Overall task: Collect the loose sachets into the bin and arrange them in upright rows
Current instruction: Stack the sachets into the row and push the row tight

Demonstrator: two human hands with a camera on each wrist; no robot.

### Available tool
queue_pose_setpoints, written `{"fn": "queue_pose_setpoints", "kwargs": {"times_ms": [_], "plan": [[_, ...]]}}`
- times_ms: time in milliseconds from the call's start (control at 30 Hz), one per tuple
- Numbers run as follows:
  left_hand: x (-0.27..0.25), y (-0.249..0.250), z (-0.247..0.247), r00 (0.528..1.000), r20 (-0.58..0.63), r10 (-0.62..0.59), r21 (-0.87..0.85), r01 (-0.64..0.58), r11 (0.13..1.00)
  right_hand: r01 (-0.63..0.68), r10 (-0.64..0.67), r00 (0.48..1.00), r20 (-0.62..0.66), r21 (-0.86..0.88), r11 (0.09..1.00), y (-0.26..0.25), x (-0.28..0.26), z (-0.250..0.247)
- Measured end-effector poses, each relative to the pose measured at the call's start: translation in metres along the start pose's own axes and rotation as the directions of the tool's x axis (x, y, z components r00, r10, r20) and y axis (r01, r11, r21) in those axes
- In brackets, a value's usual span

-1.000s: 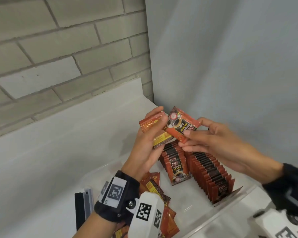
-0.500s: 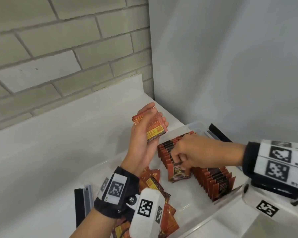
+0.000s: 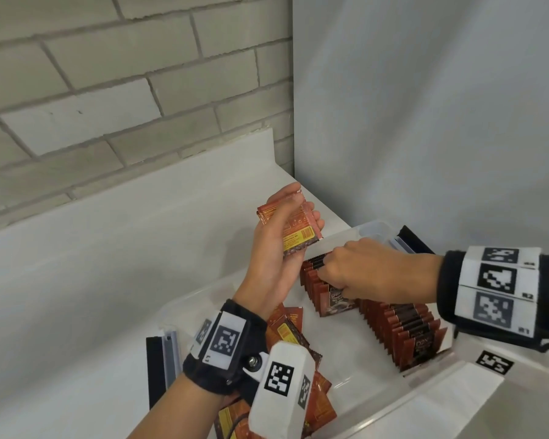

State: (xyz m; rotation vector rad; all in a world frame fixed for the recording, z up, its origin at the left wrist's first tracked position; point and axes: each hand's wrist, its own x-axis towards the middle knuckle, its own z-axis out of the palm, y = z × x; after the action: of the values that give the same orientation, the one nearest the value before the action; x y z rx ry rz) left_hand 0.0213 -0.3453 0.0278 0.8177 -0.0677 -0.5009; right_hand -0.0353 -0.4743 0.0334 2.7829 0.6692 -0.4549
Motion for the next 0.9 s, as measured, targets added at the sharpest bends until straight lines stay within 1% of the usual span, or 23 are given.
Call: {"fn": "queue_pose_setpoints", "kwargs": {"times_ms": [100, 267, 400, 500, 667, 733, 800, 833, 900], "plan": [[0.0, 0.0, 0.001, 1.0, 0.015, -0.004, -0.005, 0.005, 1.0, 0.028, -0.028, 1.0, 0.0, 0.029, 0.999, 0.002, 0.001, 0.002], [0.0, -0.001, 0.001, 0.999, 0.034, -0.013, 0.002, 0.013, 1.0, 0.01, -0.011, 1.0, 0.028, 0.029, 1.0, 0.005, 0.004, 0.001], [0.0, -0.003, -0.002, 0.998, 0.062, -0.01, 0.044, 0.007, 0.999, -0.008, 0.006, 0.999, 0.038, 0.042, 0.999, 0.007, 0.003, 0.0], [-0.001, -0.003, -0.002, 0.997, 0.078, -0.015, 0.082, 0.009, 0.997, -0.037, 0.034, 0.999, 0.038, 0.088, 0.995, 0.009, 0.002, -0.003], [-0.002, -0.003, -0.001, 0.994, 0.103, -0.017, 0.129, 0.004, 0.992, -0.042, 0.044, 0.999, -0.01, 0.162, 0.986, 0.014, -0.003, -0.004], [-0.002, -0.004, -0.001, 0.994, 0.102, -0.025, 0.145, 0.01, 0.989, -0.062, 0.067, 0.998, -0.017, 0.223, 0.973, 0.017, -0.006, -0.006], [-0.002, -0.004, 0.0, 0.994, 0.108, -0.026, 0.168, 0.008, 0.986, -0.126, 0.138, 0.99, -0.013, 0.336, 0.933, 0.022, -0.012, -0.01], [-0.001, -0.004, 0.0, 0.993, 0.115, -0.027, 0.178, 0.007, 0.984, -0.169, 0.184, 0.983, 0.005, 0.429, 0.887, 0.026, -0.017, -0.014], [-0.001, -0.003, 0.0, 0.991, 0.132, -0.037, 0.182, 0.012, 0.983, -0.228, 0.243, 0.968, 0.064, 0.628, 0.744, 0.033, -0.03, -0.023]]}}
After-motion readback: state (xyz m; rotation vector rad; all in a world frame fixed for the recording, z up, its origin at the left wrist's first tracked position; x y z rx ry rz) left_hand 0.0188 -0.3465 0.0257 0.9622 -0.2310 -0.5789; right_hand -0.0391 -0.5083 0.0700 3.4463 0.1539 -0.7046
